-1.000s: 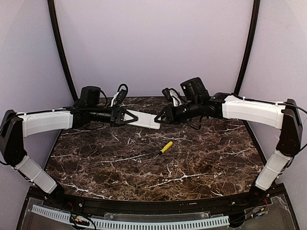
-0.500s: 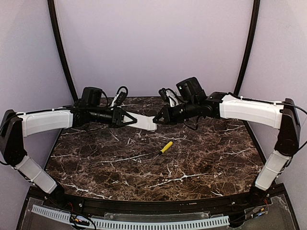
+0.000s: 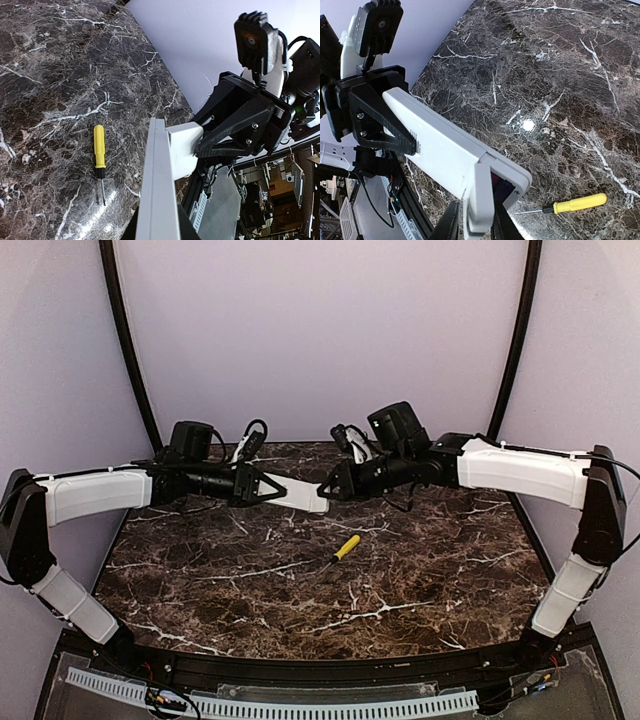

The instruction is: Unload the batteries from the remote control

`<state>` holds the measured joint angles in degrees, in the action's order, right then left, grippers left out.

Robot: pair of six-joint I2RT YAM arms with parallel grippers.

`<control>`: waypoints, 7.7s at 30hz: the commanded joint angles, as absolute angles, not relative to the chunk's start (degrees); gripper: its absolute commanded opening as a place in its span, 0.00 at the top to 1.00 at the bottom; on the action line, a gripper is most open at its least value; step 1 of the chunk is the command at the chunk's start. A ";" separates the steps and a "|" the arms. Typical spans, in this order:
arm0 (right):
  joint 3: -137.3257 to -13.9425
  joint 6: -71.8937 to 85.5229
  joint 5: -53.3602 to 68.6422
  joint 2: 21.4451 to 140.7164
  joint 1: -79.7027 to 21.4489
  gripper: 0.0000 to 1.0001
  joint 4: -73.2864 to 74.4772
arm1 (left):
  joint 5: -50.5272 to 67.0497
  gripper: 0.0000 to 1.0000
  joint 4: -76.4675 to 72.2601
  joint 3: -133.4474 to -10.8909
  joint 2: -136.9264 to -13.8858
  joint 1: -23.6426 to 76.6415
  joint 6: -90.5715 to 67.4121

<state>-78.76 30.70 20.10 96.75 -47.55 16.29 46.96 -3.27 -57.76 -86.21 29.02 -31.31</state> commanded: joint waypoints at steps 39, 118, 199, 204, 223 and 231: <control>-75.40 28.72 18.96 90.39 -46.65 1.00 18.09 | 49.13 1.00 -4.58 -59.59 -83.84 29.51 -30.55; -63.32 16.09 6.77 87.10 -36.01 0.27 29.93 | 48.32 1.00 -1.22 -60.62 -83.96 29.62 -26.47; -50.66 27.95 48.41 76.93 -40.81 1.00 -16.40 | 40.35 0.03 -2.07 -51.82 -65.31 32.81 2.10; -51.04 22.45 53.23 75.99 -40.78 1.00 -13.05 | 46.09 0.05 -3.70 -51.69 -64.44 33.06 2.84; -55.36 13.80 57.54 77.71 -40.74 1.00 -12.55 | 57.13 0.22 -17.00 -55.13 -77.65 39.37 -16.96; -56.59 14.50 58.83 79.25 -40.97 1.00 -12.06 | 55.38 0.30 -12.80 -56.99 -80.20 40.84 -14.70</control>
<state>-53.78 14.11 56.93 78.37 -40.86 -9.45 55.64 -14.50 -55.90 -79.05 40.03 -15.51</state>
